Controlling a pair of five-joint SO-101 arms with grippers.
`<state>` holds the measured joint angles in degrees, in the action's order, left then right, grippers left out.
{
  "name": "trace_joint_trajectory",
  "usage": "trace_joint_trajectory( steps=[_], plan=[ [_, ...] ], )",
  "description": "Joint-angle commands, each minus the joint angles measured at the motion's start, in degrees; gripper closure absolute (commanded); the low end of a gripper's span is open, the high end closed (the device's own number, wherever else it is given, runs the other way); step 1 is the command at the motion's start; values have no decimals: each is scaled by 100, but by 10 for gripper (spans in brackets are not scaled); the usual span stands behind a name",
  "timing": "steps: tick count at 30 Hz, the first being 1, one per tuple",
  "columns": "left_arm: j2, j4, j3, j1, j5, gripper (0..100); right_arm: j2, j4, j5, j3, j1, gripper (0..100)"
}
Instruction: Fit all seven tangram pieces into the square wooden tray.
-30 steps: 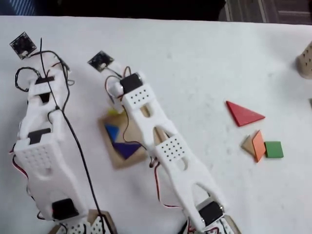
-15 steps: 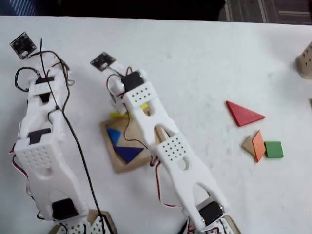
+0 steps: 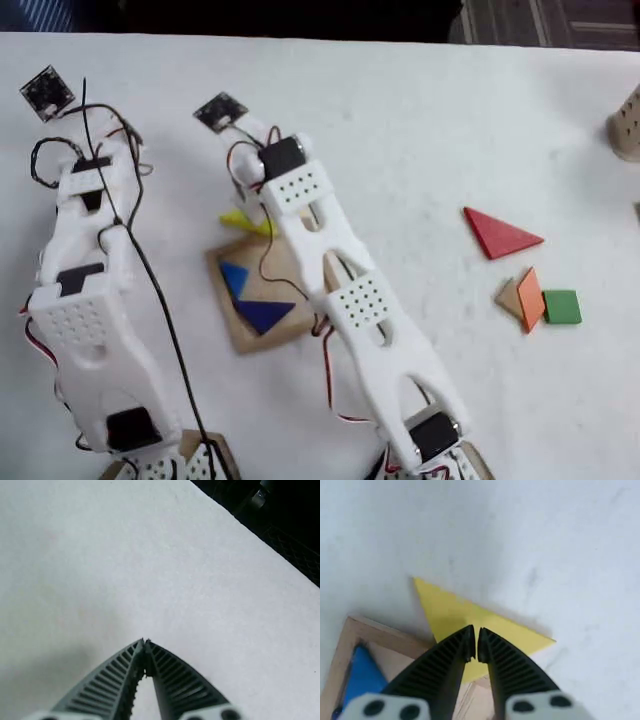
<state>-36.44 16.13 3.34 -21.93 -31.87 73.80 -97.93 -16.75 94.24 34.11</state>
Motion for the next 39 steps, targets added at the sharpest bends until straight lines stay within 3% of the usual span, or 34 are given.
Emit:
trace_joint_trajectory(
  steps=[1,9,17,23,32,39],
  plan=[
    [101,44,352,163,88,977,-532,444,167,97,4,981],
    [101,44,343,171,88,977,215,1200,176,132,-163,981],
    [101,44,334,171,88,977,523,796,141,123,-242,981],
    [101,44,334,171,88,977,57,13,132,114,-66,981],
    [101,44,334,171,88,977,-145,-84,132,-44,-48,981],
    [101,44,352,171,88,977,-1130,-84,132,-1495,-22,981]
  ],
)
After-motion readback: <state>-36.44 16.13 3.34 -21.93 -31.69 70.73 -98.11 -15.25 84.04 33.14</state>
